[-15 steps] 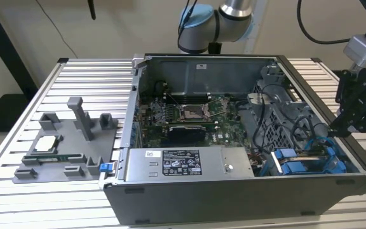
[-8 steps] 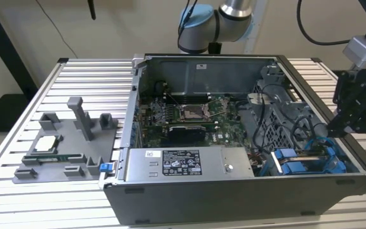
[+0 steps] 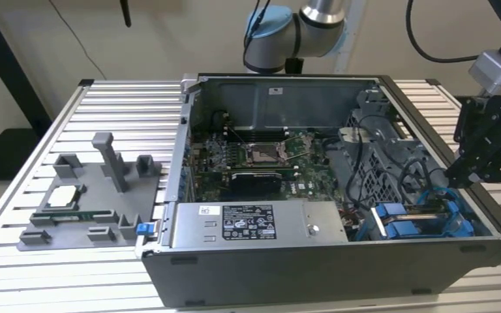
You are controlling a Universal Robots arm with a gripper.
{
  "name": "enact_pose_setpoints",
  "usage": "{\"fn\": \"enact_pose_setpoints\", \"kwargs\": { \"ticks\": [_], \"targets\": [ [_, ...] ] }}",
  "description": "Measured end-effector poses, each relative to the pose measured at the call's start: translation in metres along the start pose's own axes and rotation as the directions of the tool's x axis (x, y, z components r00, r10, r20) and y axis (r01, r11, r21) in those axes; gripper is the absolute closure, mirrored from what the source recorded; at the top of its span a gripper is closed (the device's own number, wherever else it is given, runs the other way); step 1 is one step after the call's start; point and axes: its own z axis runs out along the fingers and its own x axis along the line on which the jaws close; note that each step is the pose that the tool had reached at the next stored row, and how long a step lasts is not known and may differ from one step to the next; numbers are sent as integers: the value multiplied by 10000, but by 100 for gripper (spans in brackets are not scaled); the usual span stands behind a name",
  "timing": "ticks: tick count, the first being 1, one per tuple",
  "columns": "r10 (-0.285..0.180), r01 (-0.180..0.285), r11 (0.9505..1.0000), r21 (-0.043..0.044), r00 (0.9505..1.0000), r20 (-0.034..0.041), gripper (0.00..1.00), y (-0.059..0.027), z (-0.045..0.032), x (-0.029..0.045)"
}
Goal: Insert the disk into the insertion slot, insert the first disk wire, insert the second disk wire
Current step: 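Insert the second disk wire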
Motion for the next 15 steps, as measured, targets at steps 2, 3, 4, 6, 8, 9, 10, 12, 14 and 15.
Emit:
{"fn": "enact_pose_setpoints", "kwargs": {
  "ticks": [2,3,4,6,8,9,10,12,14,15],
  "targets": [
    [0,0,10000,-1,10000,1,0,-1,5,1],
    [-1,1,10000,0,10000,5,0,-1,7,1],
    [-1,1,10000,-1,10000,17,0,-1,11,2],
    [-4,4,10000,-2,10000,43,100,-2,15,1],
    [-8,8,10000,-4,10000,93,100,-2,18,2],
    [-11,11,10000,-6,9999,136,100,-2,20,2],
    [-14,15,10000,-8,9998,180,100,-2,21,2],
    [-18,18,10000,-10,9997,224,100,-2,21,1],
    [-18,19,10000,-10,9997,230,100,-2,22,1],
    [-18,18,10000,-10,9997,231,100,-2,22,1]
  ]
}}
